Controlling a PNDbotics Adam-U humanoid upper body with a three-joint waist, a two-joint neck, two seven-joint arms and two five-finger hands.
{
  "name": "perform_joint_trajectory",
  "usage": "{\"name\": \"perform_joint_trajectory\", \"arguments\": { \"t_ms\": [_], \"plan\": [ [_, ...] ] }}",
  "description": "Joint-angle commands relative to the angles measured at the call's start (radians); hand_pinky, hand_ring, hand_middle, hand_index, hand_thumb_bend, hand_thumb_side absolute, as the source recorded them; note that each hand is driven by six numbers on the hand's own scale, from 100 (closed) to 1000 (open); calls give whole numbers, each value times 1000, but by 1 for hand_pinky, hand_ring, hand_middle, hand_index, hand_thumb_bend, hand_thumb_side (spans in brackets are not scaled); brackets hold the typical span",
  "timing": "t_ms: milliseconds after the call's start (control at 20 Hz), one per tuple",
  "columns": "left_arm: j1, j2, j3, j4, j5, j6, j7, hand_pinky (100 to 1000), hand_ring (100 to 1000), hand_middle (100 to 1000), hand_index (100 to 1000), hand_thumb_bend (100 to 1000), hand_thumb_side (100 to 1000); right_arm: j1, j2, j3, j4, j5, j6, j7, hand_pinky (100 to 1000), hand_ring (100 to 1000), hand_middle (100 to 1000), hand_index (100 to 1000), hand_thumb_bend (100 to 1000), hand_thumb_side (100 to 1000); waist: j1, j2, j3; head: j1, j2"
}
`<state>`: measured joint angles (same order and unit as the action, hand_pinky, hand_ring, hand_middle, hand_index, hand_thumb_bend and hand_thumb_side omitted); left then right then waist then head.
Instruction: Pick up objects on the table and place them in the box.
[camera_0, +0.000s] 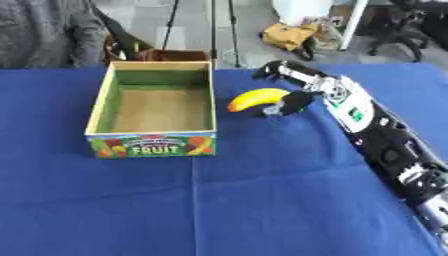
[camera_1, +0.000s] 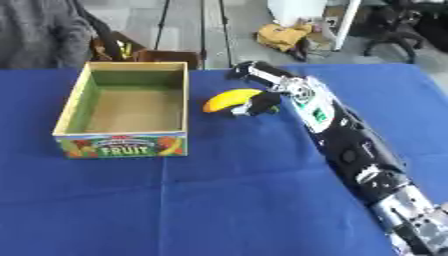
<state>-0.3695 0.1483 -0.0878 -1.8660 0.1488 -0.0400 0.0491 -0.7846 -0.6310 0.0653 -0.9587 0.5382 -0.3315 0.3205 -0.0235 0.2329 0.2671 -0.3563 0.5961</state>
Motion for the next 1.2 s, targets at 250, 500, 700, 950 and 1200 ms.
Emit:
{"name": "perform_joint_trajectory", "arguments": {
  "t_ms": [250,500,700,950,1200],
  "plan": [
    [-13,5,-4,-24,5,0,-5,777,661,630,778,387,1000,-22,-38,-20,46,86,-18,-85,836,888,823,842,599,461,2,-15,2,-5,-12],
    [-17,5,-13,-23,8,4,-14,778,660,629,779,385,1000,-15,-71,-71,85,112,27,-138,813,849,769,827,590,457,7,-15,40,-34,-22],
    [-19,5,-16,-25,12,6,-18,778,659,629,779,383,1000,4,-81,-60,74,107,48,-198,808,835,758,825,585,458,10,-11,62,-57,-31],
    [-19,3,-18,-26,16,9,-21,778,659,628,779,382,1000,12,-85,-55,82,105,53,-216,809,837,757,825,583,454,15,-1,74,-75,-36],
    [-20,1,-18,-27,20,10,-21,779,659,628,779,381,1000,17,-76,-51,96,111,52,-202,798,812,743,818,570,438,22,9,75,-84,-38]
  ]
}}
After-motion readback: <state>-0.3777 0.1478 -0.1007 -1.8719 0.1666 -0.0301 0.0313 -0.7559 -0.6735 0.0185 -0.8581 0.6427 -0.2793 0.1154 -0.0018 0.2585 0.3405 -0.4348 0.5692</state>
